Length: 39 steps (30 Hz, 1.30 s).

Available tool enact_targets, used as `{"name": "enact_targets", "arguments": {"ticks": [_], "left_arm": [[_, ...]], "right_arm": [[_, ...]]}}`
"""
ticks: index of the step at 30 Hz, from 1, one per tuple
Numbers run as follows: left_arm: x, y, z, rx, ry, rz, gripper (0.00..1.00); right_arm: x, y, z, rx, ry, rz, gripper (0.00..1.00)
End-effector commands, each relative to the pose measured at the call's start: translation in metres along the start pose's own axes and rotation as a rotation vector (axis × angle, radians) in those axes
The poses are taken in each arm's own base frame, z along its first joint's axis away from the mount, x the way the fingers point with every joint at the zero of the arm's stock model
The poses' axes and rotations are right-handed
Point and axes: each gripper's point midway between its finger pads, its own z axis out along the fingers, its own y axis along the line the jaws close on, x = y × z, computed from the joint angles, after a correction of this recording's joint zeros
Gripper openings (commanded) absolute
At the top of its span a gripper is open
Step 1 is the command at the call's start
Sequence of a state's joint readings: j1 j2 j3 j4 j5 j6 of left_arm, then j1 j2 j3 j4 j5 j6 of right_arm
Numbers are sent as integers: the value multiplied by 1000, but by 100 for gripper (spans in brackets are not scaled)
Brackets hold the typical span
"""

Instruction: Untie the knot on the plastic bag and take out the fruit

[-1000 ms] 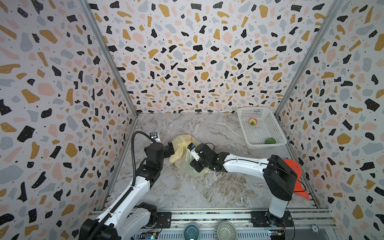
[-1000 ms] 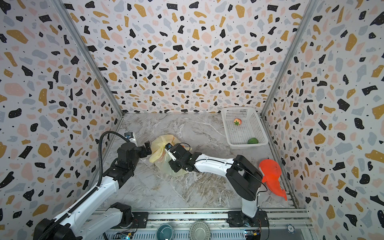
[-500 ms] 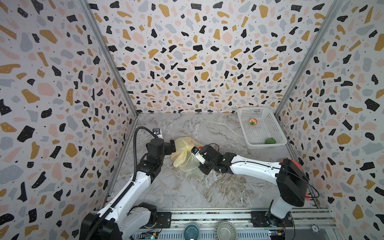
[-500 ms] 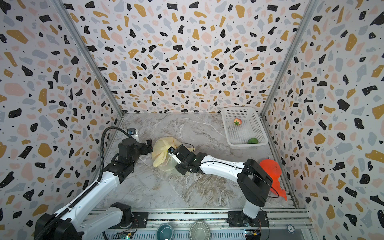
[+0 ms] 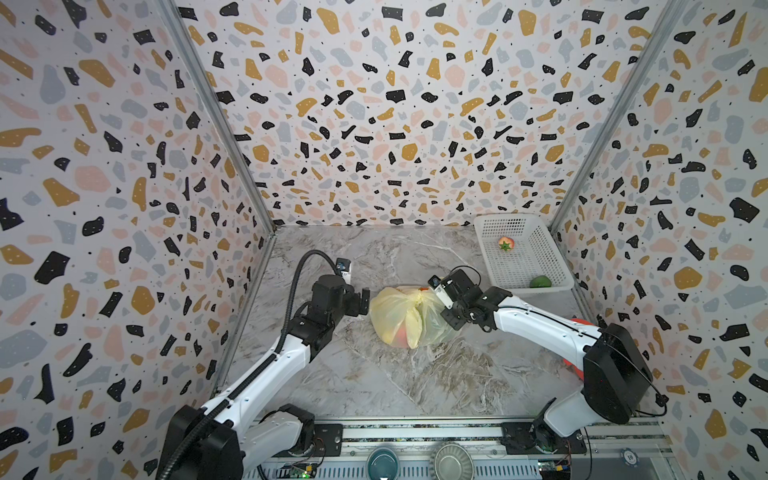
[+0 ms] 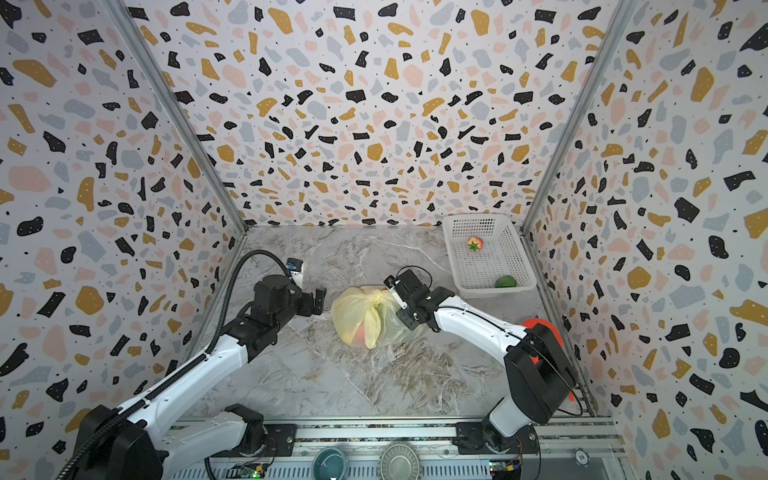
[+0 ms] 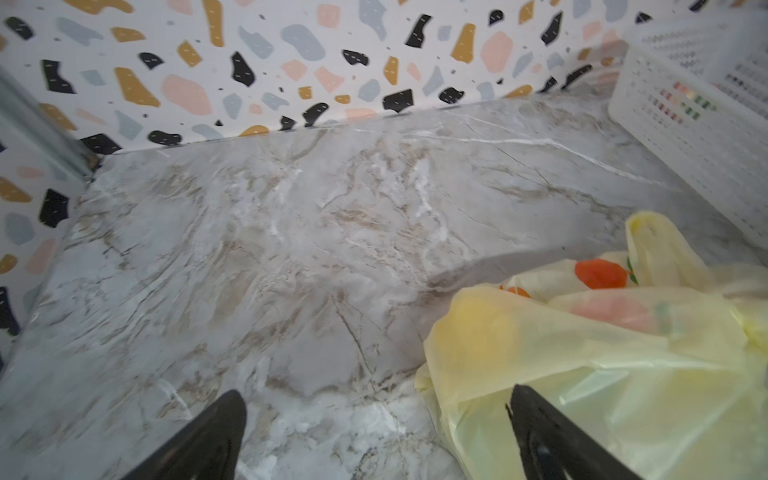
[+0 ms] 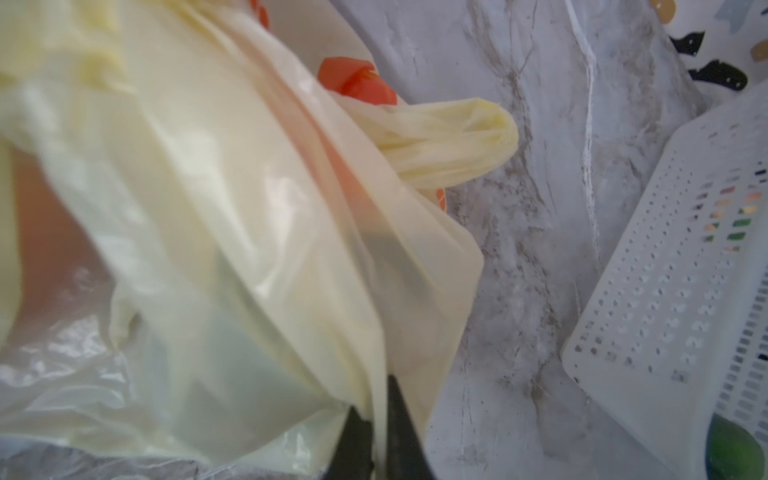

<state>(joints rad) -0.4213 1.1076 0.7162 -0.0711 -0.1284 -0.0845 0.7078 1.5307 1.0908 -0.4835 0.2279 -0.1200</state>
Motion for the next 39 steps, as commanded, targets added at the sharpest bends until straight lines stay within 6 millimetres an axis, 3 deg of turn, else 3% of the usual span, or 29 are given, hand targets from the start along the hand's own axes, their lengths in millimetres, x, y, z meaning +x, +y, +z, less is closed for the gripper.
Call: {"name": "enact_targets", "arguments": {"ticks": [1, 6, 10, 17, 28, 34, 39], "left_arm": [[-18, -30, -7, 105, -32, 121, 100], [-21, -65, -16, 211, -42, 238, 99], [-18, -91, -17, 292, -26, 322, 91], [-11, -122, -12, 406, 19, 418, 72], [22, -140, 3, 492, 136, 505, 72], [22, -148, 8, 495, 135, 529, 72], [18, -140, 18, 425, 120, 531, 61]], "right_arm": [[-11, -1, -24, -61, -74, 40, 44], [-23, 8, -52, -208, -169, 80, 73], [-33, 7, -66, -280, -254, 116, 83], [-41, 11, -61, -337, -340, 131, 86], [-47, 18, -51, -374, -388, 137, 86], [-46, 20, -42, -379, -378, 137, 86], [-43, 22, -37, -380, -377, 133, 85]]}}
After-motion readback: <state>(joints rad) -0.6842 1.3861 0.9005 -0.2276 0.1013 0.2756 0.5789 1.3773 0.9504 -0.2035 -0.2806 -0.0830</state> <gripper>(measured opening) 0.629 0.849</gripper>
